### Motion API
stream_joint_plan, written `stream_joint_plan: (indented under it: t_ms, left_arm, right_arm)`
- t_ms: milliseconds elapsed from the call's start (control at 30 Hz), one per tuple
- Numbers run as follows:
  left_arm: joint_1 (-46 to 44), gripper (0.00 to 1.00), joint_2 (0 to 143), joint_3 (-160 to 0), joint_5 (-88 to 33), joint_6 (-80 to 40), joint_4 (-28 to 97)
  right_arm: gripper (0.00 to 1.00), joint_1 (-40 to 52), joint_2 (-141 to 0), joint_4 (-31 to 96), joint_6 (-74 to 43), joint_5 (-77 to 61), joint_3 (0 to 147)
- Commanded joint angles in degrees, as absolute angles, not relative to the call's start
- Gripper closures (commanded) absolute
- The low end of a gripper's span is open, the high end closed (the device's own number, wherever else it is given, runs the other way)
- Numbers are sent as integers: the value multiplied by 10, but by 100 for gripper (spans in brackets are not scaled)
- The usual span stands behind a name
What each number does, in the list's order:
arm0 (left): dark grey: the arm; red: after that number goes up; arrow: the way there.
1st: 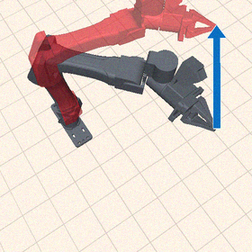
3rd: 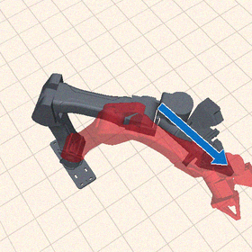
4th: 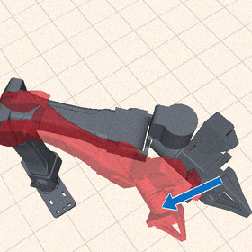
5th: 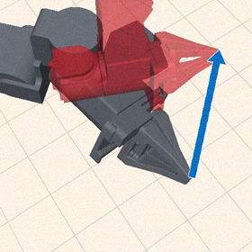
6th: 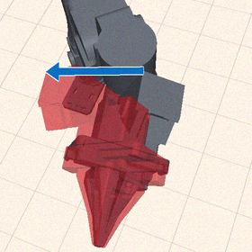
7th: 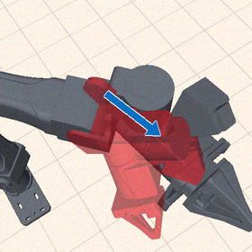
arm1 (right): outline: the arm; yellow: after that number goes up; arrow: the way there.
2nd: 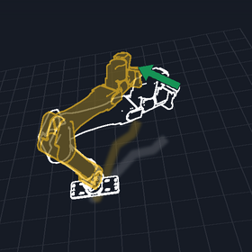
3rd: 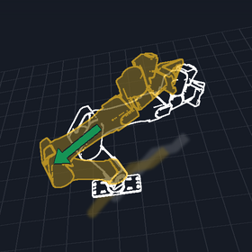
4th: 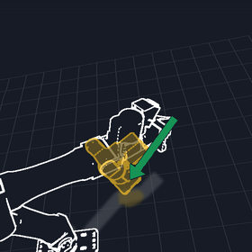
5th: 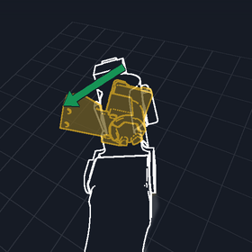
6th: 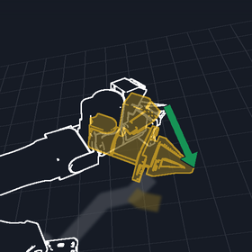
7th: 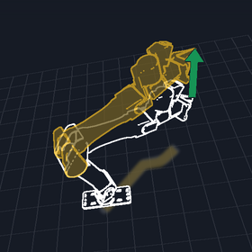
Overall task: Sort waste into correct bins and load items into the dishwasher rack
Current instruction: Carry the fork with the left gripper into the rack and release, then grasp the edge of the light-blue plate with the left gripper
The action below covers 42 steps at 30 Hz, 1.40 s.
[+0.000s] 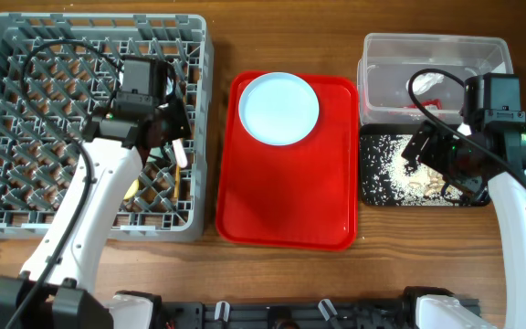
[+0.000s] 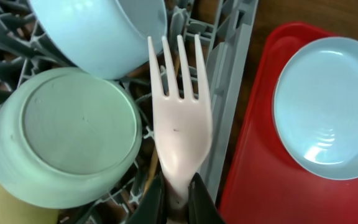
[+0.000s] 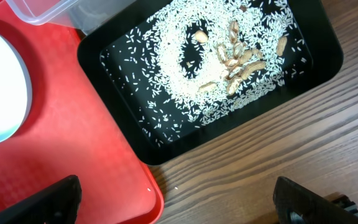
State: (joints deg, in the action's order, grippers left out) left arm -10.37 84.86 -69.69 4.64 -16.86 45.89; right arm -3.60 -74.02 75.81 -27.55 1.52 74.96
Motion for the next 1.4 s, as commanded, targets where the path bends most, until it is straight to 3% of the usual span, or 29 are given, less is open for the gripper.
stream_joint_plan:
  t_ms: [0,167,200,400,633,933,1000,1133,1367]
  left_arm:
    - [-102,96,884,-694,50,-122,455]
    - [-102,92,912,-694,50,-122,454]
    - [-102,82,916,-694,50,-122,454]
    - [-102,53,917,-694,50,-122,450]
    - [-103,45,917,-694,31,-122,449]
    - [-146,30,900,-734,-110,-122,423]
    - [-171,18,900,-740,-120,-122,393]
    - [-230,10,913,-740,-109,-121,328]
    - [-319,11,994,-740,-70,-115,241]
  right_arm:
    - [0,-38,-741,757,-270,10,760]
    - [0,-38,-741,757,-270,10,760]
    - [0,-38,-741,757,-270,10,760]
    - [0,-38,-741,757,-270,10,760]
    - [0,-38,-741,757,-270,10,760]
    - [0,-38,-741,754,-270,10,760]
    - [0,-38,-741,752,-270,10,760]
    - [0,-38,-741,750,-272,10,760]
    - [0,-38,-741,751,-271,10,760]
